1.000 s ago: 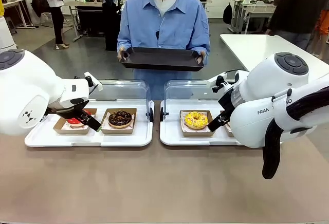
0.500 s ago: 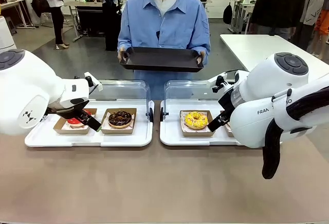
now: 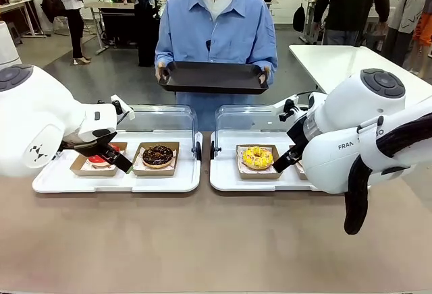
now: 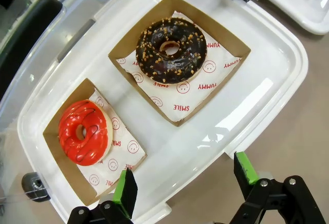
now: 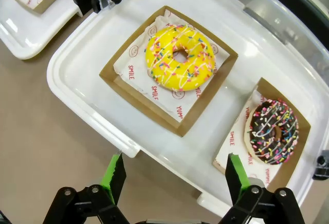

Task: Provide the desired donut to the person.
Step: Pick up and lift the Paper togo box containing the Donut pointed at by the person.

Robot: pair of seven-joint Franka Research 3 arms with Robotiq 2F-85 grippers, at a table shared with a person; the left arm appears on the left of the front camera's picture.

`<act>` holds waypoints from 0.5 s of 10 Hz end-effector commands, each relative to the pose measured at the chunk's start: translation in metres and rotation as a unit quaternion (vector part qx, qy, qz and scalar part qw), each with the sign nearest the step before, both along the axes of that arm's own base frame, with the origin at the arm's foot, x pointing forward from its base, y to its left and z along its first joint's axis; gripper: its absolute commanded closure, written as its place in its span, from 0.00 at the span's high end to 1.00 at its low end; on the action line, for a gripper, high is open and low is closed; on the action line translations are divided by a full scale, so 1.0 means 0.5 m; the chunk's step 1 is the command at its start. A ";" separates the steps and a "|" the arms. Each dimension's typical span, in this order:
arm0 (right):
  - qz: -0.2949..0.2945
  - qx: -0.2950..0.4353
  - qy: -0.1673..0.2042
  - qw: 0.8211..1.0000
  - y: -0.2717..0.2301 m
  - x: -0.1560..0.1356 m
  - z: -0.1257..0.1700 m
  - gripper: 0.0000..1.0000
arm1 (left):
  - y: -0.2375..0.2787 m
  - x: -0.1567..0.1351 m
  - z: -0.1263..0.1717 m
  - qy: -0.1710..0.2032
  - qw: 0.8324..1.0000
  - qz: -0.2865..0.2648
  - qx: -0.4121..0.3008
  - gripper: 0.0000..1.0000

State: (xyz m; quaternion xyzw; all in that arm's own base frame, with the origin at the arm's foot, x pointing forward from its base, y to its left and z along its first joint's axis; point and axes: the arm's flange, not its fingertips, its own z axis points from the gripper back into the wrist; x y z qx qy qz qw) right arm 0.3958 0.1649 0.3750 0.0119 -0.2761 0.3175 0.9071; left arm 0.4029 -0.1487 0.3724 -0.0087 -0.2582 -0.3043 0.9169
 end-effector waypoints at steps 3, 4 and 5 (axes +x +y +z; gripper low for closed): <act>0.005 -0.004 0.049 0.999 -0.017 0.006 0.167 1.00 | 0.004 0.028 0.179 0.068 0.996 0.009 0.055 1.00; 0.013 -0.006 0.066 0.998 -0.016 0.006 0.218 1.00 | 0.003 0.022 0.225 0.077 0.996 0.012 0.051 1.00; 0.010 -0.016 0.068 0.998 -0.010 0.004 0.280 1.00 | -0.008 0.028 0.290 0.078 0.996 0.007 0.050 1.00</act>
